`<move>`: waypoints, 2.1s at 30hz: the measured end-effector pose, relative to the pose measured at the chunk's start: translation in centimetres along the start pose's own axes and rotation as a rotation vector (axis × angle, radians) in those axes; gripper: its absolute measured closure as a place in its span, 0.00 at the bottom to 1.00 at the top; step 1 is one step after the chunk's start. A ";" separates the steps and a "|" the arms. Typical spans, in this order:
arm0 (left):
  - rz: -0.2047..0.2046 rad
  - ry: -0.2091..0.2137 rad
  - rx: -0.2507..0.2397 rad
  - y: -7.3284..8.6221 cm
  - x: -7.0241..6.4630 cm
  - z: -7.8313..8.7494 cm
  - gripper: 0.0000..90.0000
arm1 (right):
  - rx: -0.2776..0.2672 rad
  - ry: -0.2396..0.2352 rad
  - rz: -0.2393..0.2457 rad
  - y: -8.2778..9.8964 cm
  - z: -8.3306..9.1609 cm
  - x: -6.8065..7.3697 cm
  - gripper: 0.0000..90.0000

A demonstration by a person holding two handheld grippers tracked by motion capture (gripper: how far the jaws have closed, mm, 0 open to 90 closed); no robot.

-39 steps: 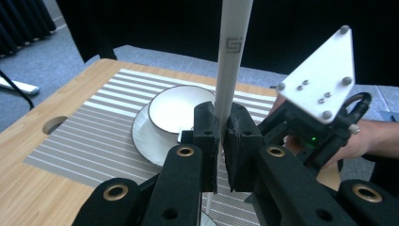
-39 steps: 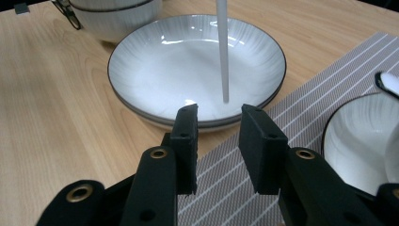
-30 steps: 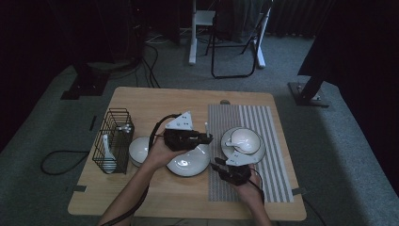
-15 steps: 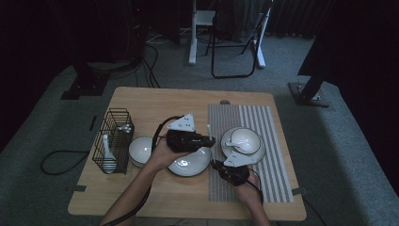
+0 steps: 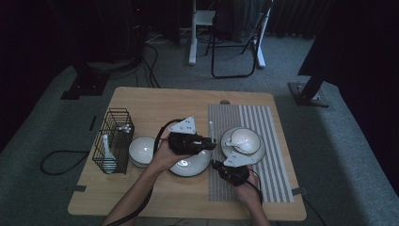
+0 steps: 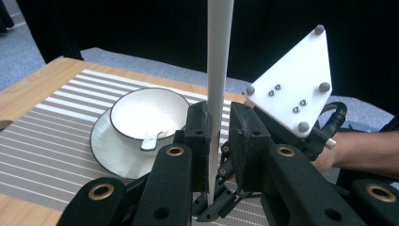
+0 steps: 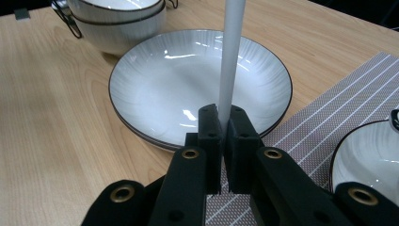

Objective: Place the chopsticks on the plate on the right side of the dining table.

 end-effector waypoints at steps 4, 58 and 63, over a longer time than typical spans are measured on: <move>0.007 0.011 0.003 0.6 -0.1 -0.9 0.88 | -0.012 -0.006 -0.006 -0.2 0.2 0.0 0.97; 0.072 -0.076 0.062 3.6 1.1 -4.6 0.96 | -0.032 -0.043 0.044 -1.7 0.0 2.3 0.80; 0.086 -0.103 0.059 3.7 1.7 -4.1 0.96 | -0.027 -0.039 0.039 -1.1 0.1 2.0 0.75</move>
Point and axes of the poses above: each handheld gripper's, and its own axes: z roughly backward along the jaws, y roughly out of its underside, x roughly to its left, the point moved 9 cm from there along -z, roughly forward along the jaws, and after that the axes turned 9 degrees about x, right-handed, at the moved point
